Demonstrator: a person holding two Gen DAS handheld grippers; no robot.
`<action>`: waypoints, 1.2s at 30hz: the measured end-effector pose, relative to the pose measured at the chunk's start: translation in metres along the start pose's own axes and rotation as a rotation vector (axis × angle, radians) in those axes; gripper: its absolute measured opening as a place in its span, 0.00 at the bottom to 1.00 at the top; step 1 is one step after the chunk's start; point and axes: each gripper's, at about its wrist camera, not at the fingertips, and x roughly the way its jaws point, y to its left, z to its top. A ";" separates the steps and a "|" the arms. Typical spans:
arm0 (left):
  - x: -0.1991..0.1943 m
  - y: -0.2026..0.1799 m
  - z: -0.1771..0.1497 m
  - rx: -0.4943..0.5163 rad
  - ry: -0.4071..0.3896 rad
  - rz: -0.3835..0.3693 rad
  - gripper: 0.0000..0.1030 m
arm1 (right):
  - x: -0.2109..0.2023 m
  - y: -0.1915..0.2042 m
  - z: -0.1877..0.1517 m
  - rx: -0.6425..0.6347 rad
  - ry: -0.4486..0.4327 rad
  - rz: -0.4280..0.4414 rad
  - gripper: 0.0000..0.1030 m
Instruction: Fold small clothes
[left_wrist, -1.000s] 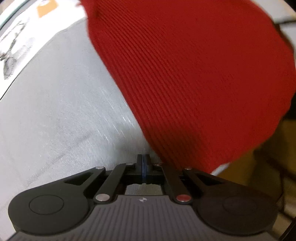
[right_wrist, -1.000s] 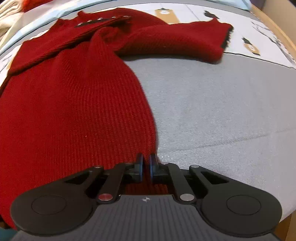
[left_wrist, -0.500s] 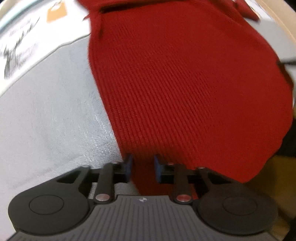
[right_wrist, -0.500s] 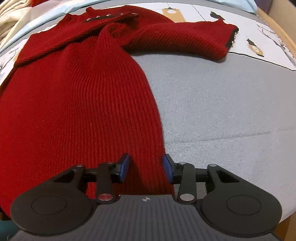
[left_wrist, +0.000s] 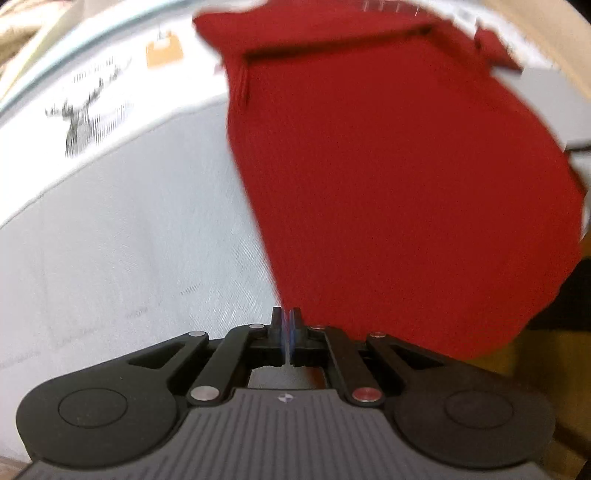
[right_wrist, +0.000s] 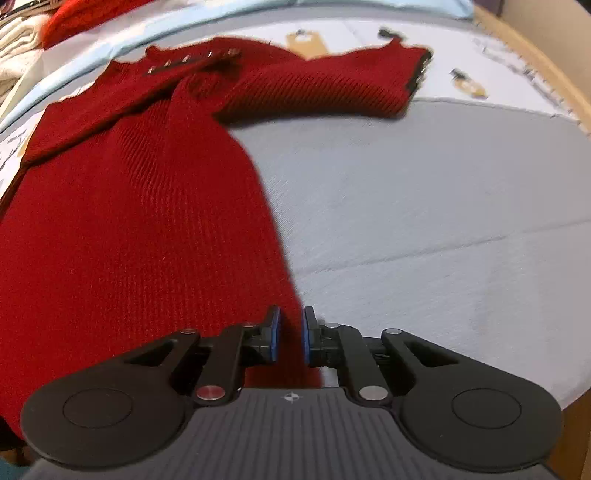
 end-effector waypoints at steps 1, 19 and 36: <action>-0.006 -0.004 0.003 0.001 -0.020 -0.009 0.15 | -0.001 -0.002 -0.002 -0.005 0.003 0.000 0.10; -0.029 -0.108 0.114 0.058 -0.549 0.091 0.67 | -0.031 -0.012 0.028 -0.036 -0.210 0.067 0.41; 0.183 -0.212 0.320 0.199 -0.380 0.143 0.22 | -0.032 0.007 0.059 -0.112 -0.346 -0.052 0.50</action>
